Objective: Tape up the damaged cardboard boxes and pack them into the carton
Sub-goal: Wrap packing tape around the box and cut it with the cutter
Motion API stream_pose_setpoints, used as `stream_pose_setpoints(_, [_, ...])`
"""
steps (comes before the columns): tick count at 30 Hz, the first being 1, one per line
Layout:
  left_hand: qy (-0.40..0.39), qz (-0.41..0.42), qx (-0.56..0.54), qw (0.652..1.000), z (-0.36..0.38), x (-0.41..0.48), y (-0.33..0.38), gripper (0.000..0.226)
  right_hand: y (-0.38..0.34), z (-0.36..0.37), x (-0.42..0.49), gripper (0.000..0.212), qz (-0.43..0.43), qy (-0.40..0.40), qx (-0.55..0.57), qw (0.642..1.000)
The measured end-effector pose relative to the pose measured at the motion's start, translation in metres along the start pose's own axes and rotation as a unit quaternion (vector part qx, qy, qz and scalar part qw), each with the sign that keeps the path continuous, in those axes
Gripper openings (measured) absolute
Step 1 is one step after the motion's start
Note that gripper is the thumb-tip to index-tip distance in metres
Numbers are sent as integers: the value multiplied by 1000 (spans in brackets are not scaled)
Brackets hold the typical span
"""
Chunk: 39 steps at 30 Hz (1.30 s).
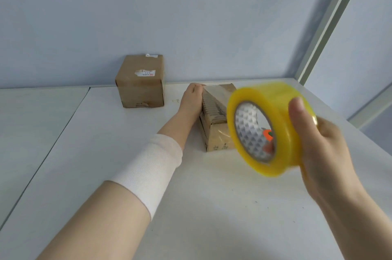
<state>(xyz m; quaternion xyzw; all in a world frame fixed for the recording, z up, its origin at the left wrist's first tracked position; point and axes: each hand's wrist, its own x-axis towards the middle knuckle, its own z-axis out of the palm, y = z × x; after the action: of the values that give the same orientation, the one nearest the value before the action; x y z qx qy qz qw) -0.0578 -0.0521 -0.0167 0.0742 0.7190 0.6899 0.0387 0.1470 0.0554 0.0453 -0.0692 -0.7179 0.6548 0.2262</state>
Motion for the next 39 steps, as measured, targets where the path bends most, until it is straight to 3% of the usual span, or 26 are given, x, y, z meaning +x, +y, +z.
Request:
stream_pose_setpoints(4, [9, 16, 26, 999, 0, 2, -4, 24, 19, -11, -35, 74, 82, -17, -21, 996])
stream_pose_setpoints(8, [-3, 14, 26, 1000, 1, -2, -2, 27, 26, -8, -36, 32, 126, -13, -35, 991])
stream_pose_setpoints(11, [-21, 40, 75, 996, -4, -7, 1, 42, 23, -8, -31, 36, 131, -27, -49, 990])
stream_pose_setpoints(13, [-32, 140, 152, 978, -13, -17, 10, 52, 22, -8, -30, 34, 133, -33, -61, 989])
stream_pose_setpoints(15, [-112, 290, 238, 920, -24, -32, 21, 60, 22, -8, -28, 31, 133, -39, -63, 988])
stream_pose_setpoints(17, [-212, 399, 342, 824, -32, -43, 25, 73, 23, -8, -26, 27, 136, -45, -55, 988])
stream_pose_setpoints(19, [-257, 427, 439, 748, -37, -47, 19, 78, 24, -9, -25, 29, 137, -57, -38, 988])
stream_pose_setpoints(20, [-257, 429, 456, 736, -38, -48, 16, 75, 25, -10, -24, 36, 138, -68, -27, 988])
stream_pose_setpoints(23, [-225, 443, 414, 762, -39, -44, 10, 57, 22, -14, -22, 49, 153, -108, 2, 982])
stream_pose_setpoints(26, [-225, 419, 378, 794, -39, -39, 15, 46, 12, -17, -14, 38, 139, -144, 29, 979])
stream_pose_setpoints(28, [-232, 376, 308, 843, -41, -38, 24, 37, 0, -16, -5, 25, 106, -156, 53, 981])
stream_pose_setpoints(31, [-204, 271, 184, 923, -37, -37, 39, 20, -22, -8, 12, 26, 57, -180, 117, 975])
stream_pose_setpoints(35, [-135, 194, 77, 969, -24, -29, 50, 19, -38, 8, 44, 21, 18, -189, 124, 974])
stream_pose_setpoints(39, [-86, 110, 36, 990, -16, -10, 56, 29, -32, 25, 68, 26, -15, -193, 86, 977])
